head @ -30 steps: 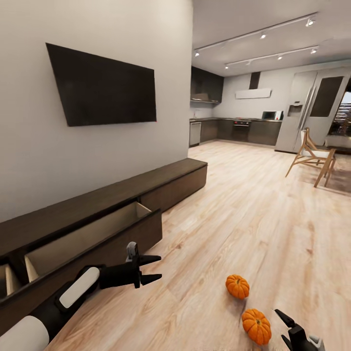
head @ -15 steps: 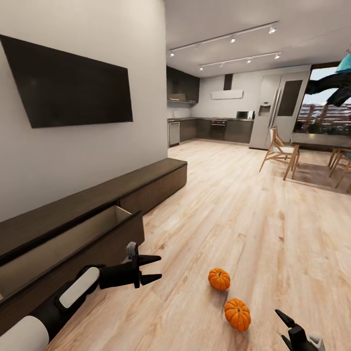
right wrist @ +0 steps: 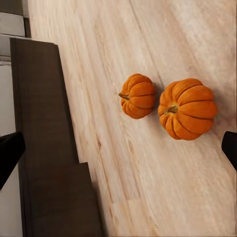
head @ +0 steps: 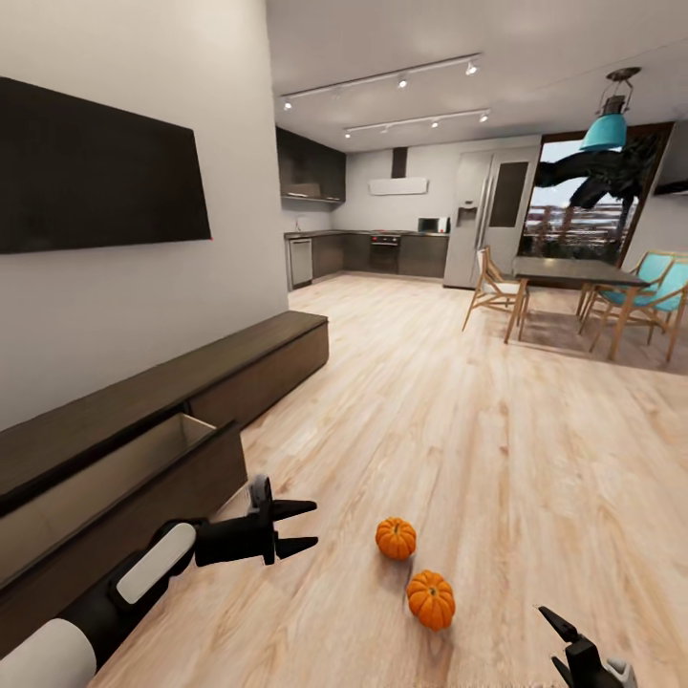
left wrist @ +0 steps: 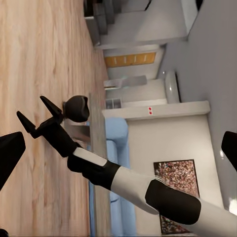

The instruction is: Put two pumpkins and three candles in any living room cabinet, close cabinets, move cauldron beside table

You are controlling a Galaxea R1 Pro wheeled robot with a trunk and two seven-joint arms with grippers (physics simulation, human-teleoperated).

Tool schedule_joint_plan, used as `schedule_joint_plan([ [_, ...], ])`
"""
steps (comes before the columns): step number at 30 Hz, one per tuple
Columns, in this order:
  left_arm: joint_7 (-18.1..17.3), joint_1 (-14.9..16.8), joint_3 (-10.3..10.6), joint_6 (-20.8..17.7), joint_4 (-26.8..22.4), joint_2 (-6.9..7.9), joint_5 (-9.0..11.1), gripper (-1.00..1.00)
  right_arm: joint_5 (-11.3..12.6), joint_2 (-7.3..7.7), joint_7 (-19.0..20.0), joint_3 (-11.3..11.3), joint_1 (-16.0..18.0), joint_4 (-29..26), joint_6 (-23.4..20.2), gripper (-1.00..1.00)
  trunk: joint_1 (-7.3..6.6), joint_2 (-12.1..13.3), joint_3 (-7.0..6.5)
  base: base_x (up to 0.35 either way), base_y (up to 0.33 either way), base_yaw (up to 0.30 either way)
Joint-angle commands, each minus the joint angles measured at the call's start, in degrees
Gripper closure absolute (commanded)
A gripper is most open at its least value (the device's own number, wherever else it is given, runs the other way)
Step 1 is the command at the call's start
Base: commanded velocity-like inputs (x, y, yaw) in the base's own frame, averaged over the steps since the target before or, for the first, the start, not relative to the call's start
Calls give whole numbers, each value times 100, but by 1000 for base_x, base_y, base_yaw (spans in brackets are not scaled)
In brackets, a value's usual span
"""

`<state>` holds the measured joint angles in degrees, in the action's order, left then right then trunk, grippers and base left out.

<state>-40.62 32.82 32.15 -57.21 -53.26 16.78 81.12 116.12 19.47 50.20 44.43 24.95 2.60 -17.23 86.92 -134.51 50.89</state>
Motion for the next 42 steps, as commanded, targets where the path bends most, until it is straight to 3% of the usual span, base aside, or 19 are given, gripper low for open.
schedule_joint_plan([
  [1, -25, 5, 18, -9, -3, 4, 6, -100, 60, -4, 25, 48, 9, 19, -58, -100, -1, -3, 6, 0, 0, -284],
  [18, -25, 5, 19, -9, 17, -1, 9, -100, 60, -4, 25, 48, 8, 13, 65, -100, -1, -3, 6, 0, 20, -284],
  [33, -25, 5, 20, -9, 2, 0, 2, -100, 60, -4, 50, 47, 8, 13, 50, -100, -1, -3, 6, 0, 251, -271],
  [42, -25, 5, 25, -9, -7, -2, 1, -100, 54, 3, 36, 48, 8, 19, 60, -100, -1, -3, 6, 94, 182, -57],
])
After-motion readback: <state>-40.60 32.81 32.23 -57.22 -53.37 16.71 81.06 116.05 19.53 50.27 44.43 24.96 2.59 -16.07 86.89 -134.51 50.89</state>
